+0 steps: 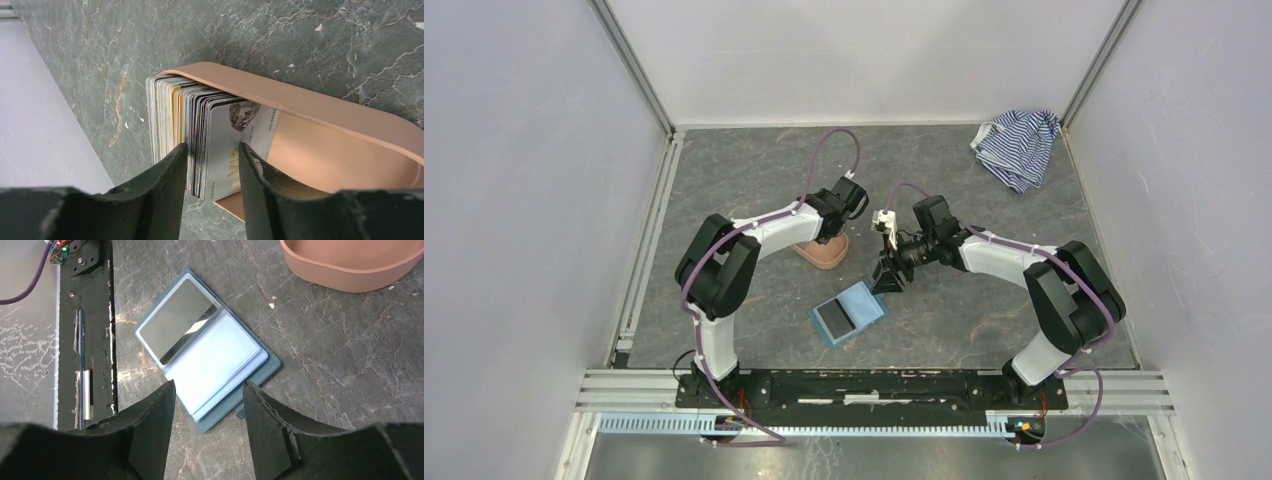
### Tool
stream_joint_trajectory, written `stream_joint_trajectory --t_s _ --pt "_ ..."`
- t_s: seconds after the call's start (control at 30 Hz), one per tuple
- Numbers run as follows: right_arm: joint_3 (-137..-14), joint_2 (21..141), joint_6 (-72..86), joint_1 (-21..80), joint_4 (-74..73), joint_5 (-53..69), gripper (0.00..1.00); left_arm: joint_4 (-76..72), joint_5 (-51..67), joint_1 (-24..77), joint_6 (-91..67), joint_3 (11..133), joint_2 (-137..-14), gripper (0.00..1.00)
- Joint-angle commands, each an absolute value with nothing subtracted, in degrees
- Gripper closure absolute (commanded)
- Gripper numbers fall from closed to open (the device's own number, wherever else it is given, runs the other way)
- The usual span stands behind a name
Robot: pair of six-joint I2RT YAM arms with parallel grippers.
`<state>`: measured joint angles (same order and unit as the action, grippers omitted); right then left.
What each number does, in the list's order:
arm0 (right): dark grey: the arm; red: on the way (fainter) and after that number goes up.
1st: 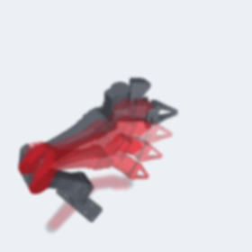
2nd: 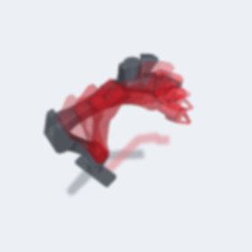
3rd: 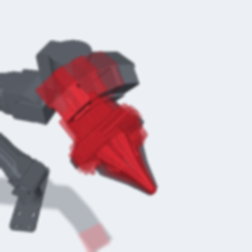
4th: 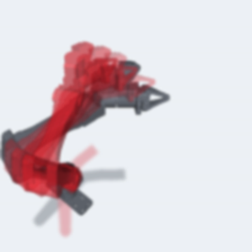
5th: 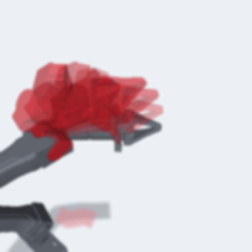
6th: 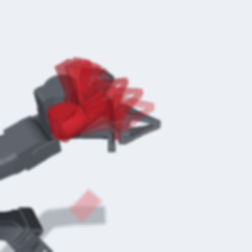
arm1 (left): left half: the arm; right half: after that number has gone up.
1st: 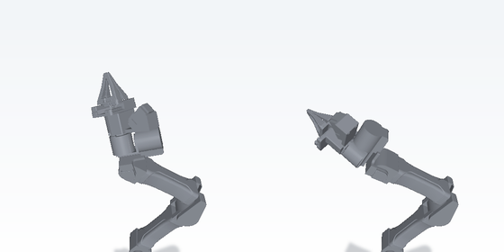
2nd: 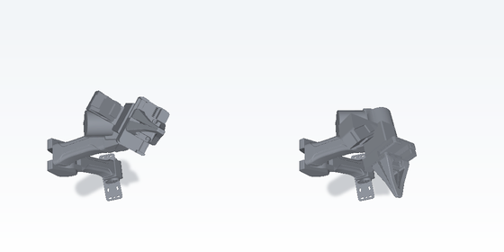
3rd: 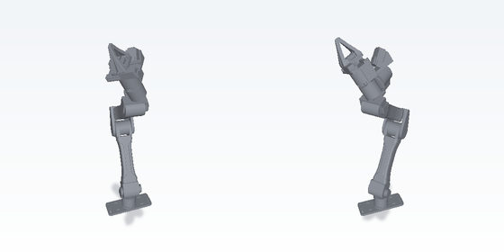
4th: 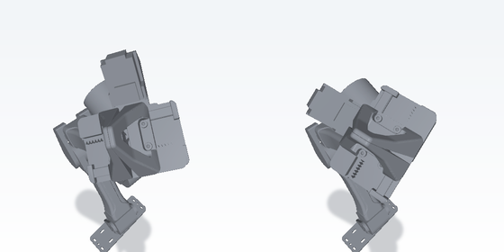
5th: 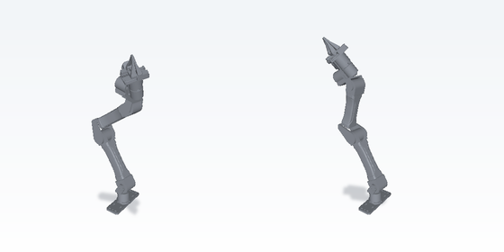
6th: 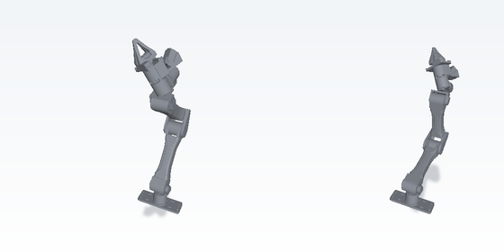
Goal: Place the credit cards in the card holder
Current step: Pick up the credit card from the storage box.
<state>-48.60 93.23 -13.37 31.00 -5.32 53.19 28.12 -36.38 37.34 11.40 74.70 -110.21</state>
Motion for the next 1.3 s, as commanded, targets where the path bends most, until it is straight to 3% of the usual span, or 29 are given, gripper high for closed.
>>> stream_joint_trajectory --t_s 0.0,1.07,1.27 --pt "-50.83 93.59 -14.26 30.85 -4.64 54.84 0.41 26.30 -39.52 37.19 11.46 74.38 -110.90 0.53" --pt "-50.97 93.43 -14.59 30.82 -5.00 55.54 0.38 27.35 -41.79 37.18 12.27 74.88 -106.92 0.75" --pt "-50.98 93.47 -14.68 30.78 -4.98 55.63 0.38 28.21 -37.71 37.18 10.32 75.48 -105.89 0.49"
